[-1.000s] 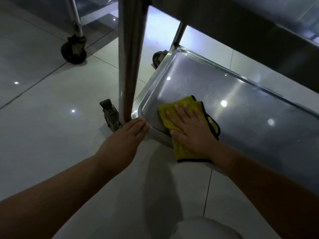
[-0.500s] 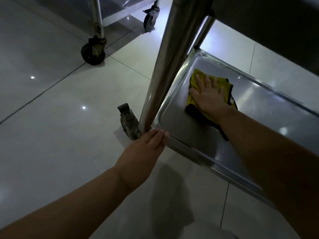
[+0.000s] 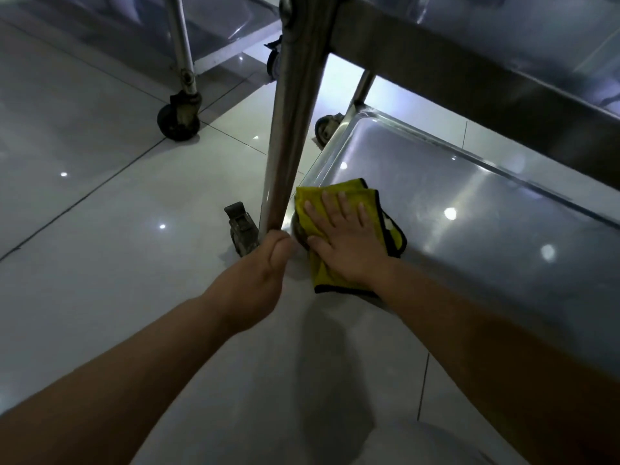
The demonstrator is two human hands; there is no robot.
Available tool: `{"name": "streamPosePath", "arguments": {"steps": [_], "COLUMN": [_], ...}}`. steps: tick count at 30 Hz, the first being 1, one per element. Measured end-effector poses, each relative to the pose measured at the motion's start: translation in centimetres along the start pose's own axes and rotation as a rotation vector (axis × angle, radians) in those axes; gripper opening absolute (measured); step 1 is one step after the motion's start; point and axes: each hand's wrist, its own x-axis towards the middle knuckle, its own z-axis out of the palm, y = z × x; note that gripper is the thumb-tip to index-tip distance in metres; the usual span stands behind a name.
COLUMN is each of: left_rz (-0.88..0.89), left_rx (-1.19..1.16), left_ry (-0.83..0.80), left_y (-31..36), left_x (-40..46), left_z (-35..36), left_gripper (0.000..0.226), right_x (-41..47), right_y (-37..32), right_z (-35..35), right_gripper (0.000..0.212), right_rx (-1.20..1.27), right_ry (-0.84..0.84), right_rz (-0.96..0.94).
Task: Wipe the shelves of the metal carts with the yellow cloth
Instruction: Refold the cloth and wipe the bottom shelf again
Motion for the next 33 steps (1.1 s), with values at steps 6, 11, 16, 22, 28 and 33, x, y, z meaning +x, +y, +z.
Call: {"name": "streamPosePath", "arguments": {"steps": [6,11,16,22,28,33], "left_rz": [-0.03,0.006,0.089,0.313,0.554,0.674], "left_rx": [0.066,0.276,0.465,0.528,0.583,0.601], "left_ry": [-0.019,-0.052,-0.114,-0.151,-0.268,-0.336], "left_y": [0.9,1.4,4.3,9.3,14.7,20.5], "left_x": [0.1,-0.1,0.6,2.5,5.5,7.8], "left_z": [0.3,1.2,2.3,5.7,8.8,11.7], "left_gripper": [0.023,0.041,0.054,0.054,0.059,0.061], "right_x": [-4.6,-7.5,-10.1,-15.6,-23.4,-30.7], "right_y": [-1.3,1.2,4.6,10.0,16.7,22.0], "right_z": [1.5,1.9,4.3,6.2,8.2,9.0], "right_gripper": [0.085,0.108,0.109,0.06,0.085,0.087], "right_rx": [-0.042,-0.106,-0.111,-0.116,-0.16,-0.156], "right_ry": [0.046,0.045,0.256,0.347,0.335,0.294], "right_rz": [-0.119,-0.203,-0.227,-0.231,-0.126,-0.019]}}
